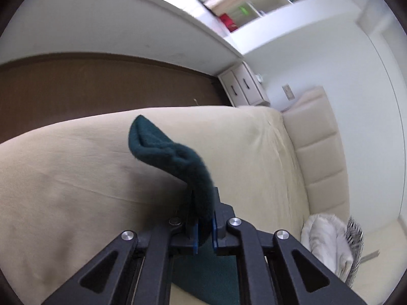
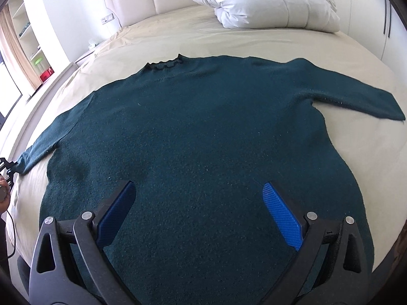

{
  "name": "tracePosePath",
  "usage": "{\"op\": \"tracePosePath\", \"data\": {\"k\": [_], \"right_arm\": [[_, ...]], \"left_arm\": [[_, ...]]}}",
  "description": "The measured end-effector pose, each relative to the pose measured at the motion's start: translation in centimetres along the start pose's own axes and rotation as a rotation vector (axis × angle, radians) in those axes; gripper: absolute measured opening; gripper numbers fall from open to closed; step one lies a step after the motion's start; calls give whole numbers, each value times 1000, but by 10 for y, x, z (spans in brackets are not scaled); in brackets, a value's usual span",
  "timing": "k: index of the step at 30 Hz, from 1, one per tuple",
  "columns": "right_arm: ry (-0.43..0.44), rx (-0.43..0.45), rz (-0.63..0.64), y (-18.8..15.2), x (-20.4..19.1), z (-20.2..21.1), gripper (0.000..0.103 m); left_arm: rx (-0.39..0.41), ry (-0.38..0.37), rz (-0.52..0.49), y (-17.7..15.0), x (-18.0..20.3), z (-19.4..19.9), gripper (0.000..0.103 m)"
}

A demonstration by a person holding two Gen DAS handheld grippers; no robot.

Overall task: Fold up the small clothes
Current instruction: 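Fold the held sleeve across the sweater body and release it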

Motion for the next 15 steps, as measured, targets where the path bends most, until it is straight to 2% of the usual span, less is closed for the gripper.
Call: {"op": "tracePosePath", "data": {"k": [3,5,7,9,11,13,15], "right_arm": [[10,-6,-35,-6,14,-5,96],[9,2,-59,-9,25,-5,96],[8,8,-87,-11,38,-5,96],[8,11,-112,-15,51,-4,96],[8,16,-136,-16,64,-4,96],[9,22,-156,-16,78,-3,96],[24,29,-172,-14,89,-4,96]], "left_arm": [[-38,-17,-333,-68,77,-4,7],[-55,-22,-598,-131,121,-7,7],[-45,-10,-893,-210,151,-7,7],[-35,0,-1121,-282,160,-10,7],[-50,14,-1292,-343,158,-18,8],[-33,41,-1455,-398,144,-16,8],[-34,86,-1585,-435,124,-24,12]]}}
Point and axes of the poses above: each gripper's, at about its wrist camera, not at the fingertips, and z roughly against the way its jaws point, x to its right, y to its top, the point moved 4 cm from there along -z, roughly the way its jaws point, and after that the axes turned 12 degrees about z, right-handed, at the moved point
